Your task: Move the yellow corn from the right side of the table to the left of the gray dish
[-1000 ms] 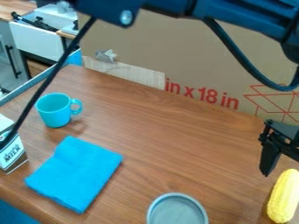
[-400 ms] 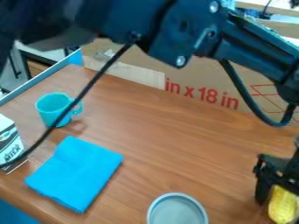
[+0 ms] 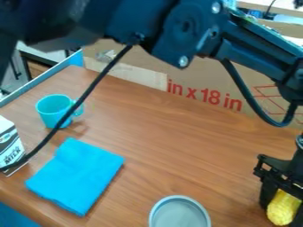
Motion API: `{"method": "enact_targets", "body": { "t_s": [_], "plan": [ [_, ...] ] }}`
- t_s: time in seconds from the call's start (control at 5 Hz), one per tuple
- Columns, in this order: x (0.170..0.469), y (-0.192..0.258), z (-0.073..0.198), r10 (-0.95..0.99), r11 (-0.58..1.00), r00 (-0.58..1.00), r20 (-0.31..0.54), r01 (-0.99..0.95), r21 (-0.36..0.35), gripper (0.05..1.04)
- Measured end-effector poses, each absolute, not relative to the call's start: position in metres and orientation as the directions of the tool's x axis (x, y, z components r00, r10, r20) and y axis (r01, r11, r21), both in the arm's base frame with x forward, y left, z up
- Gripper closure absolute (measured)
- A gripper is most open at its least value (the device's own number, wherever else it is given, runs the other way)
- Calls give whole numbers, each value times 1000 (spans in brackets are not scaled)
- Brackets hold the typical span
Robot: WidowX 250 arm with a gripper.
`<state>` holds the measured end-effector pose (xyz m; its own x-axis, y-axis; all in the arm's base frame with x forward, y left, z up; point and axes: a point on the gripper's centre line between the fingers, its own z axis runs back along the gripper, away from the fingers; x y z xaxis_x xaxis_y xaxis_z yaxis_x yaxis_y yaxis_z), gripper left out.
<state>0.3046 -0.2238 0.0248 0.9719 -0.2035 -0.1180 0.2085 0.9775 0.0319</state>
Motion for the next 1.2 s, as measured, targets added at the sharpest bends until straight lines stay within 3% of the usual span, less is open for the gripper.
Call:
{"method": "enact_targets", "body": {
  "t_s": [0.2, 0.4, 0.6, 1.0, 1.2],
  "plan": [
    [305, -211, 57, -201, 978, 977, -69, 204, 42, 414],
    [294, -194, 116, -199, 979, 980, 20, 197, 59, 414],
    [275, -162, 133, -140, 987, 990, 8, 139, 85, 414],
    [278, -81, 111, 19, 995, 999, -45, -15, 94, 414],
    [265, -62, 92, 69, 995, 991, -110, -61, 80, 414]
  ]
}}
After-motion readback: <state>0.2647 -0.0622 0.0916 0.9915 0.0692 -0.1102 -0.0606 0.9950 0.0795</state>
